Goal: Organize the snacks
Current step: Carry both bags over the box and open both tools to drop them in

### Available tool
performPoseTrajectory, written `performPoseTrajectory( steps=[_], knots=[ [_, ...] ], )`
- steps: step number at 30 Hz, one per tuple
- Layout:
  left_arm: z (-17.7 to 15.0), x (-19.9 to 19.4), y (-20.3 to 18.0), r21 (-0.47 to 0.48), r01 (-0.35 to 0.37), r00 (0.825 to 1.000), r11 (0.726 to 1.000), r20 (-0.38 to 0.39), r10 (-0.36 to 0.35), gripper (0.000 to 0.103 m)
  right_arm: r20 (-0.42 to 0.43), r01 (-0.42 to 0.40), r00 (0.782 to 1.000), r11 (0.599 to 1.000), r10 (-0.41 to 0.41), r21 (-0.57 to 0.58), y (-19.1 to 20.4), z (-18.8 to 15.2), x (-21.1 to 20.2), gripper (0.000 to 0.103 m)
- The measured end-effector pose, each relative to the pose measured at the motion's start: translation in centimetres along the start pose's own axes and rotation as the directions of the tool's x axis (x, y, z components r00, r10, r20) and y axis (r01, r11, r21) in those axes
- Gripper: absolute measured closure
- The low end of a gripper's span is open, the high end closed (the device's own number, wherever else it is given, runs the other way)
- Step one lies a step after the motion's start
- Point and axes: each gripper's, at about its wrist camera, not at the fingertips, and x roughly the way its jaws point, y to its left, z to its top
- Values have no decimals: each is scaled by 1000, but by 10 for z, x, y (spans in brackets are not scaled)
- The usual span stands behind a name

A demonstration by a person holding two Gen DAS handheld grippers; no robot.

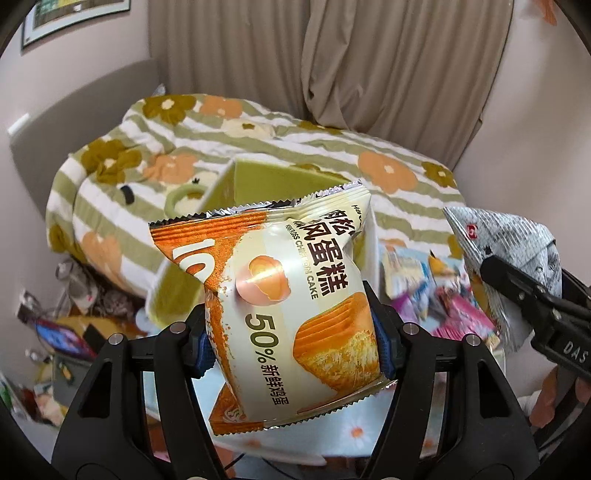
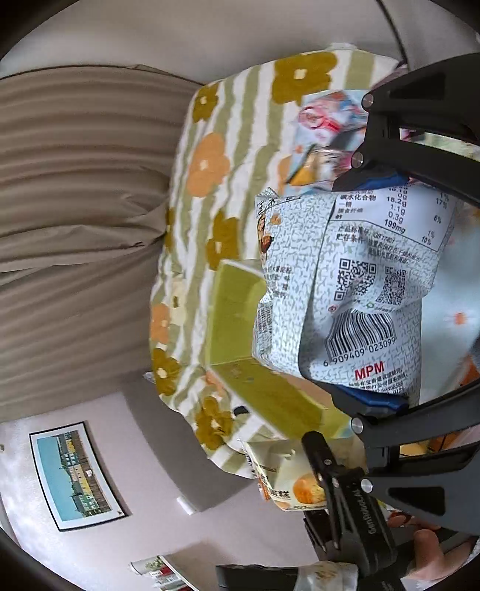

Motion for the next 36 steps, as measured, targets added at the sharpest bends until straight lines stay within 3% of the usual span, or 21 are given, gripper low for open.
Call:
performPoseTrajectory(
  steps=[9, 15, 17, 20, 21, 22, 24, 25, 36],
  knots=[
    [83, 91, 44, 74, 49, 996, 996, -78, -44, 41, -4, 36, 999, 992, -36, 124, 19, 68, 86, 28],
    [98, 167, 55, 134, 99, 978, 986, -194, -72, 41, -185, 99, 981, 968, -56, 231, 16, 81, 157, 26],
    [99, 190, 56, 158, 114, 971, 981, -228, -76, 41, -190, 78, 982, 952, -21, 295, 15, 80, 167, 26],
    [97, 215, 56, 166, 134, 960, 977, -266, -87, 40, -203, 112, 978, 950, -54, 290, 18, 77, 178, 26],
    [95, 221, 57, 162, 142, 956, 977, -279, -92, 38, -209, 125, 976, 952, -67, 280, 19, 76, 181, 26],
    [95, 227, 57, 160, 144, 952, 976, -293, -92, 27, -214, 133, 974, 952, -74, 275, 20, 75, 183, 26],
    [93, 233, 60, 161, 128, 952, 979, -297, -75, 7, -218, 142, 972, 952, -83, 272, 20, 75, 186, 26],
    [93, 233, 61, 159, 123, 954, 980, -290, -73, 4, -219, 147, 972, 951, -88, 271, 20, 75, 187, 26],
    [89, 193, 76, 127, 89, 965, 988, -255, -54, 4, -195, 136, 976, 971, -98, 196, 23, 81, 188, 26]
  ],
)
